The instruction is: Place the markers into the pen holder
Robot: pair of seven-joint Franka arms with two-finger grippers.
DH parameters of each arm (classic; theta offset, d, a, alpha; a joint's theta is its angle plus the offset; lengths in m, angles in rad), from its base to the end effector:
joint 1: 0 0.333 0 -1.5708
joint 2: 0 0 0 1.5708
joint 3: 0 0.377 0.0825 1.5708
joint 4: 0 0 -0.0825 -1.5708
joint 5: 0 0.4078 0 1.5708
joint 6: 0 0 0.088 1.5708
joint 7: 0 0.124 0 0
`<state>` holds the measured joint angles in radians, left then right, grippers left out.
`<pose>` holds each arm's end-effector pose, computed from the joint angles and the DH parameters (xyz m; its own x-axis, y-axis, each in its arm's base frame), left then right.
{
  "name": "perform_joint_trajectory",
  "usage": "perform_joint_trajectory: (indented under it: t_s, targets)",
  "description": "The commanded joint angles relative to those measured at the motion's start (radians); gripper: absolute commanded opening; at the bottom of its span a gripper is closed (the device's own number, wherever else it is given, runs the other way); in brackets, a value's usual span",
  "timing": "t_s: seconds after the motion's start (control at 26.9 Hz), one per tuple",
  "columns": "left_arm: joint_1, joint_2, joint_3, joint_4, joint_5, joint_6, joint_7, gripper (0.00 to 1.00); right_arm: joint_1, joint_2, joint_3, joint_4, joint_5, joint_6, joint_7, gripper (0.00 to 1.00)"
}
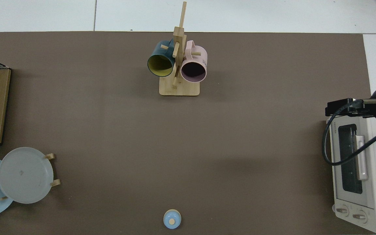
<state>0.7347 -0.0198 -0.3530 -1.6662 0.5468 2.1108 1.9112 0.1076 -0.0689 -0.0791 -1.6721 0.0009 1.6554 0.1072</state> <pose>0.5675 0.2593 0.6999 -0.0452 -0.7851 -0.6178 -0.9658 0.1924 -0.1739 0.5608 0.0144 0.6647 0.9956 -0.0788 0.0510 -0.0783 -0.9969 -0.0119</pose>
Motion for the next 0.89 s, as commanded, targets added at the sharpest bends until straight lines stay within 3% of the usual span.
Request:
perform_joint_trajectory:
  t_s: [0.0,0.19,0.37,0.85]
  targets:
    - [0.002,0.021,-0.017,0.023,0.07,0.038,0.022,0.0,-0.034,-0.003,0.013,0.0,-0.021,-0.014,-0.03,1.0]
    - [-0.008,0.038,-0.018,0.022,0.094,0.061,0.058,0.0,-0.045,-0.012,0.015,-0.014,-0.021,-0.014,-0.043,1.0]
    - [-0.011,0.093,-0.029,0.02,0.222,0.1,0.077,0.0,-0.045,-0.012,0.015,-0.015,-0.021,-0.014,-0.064,1.0]
    - [-0.041,0.109,-0.031,0.008,0.22,0.106,0.08,0.0,-0.046,-0.02,0.015,-0.028,-0.024,-0.016,-0.087,1.0]
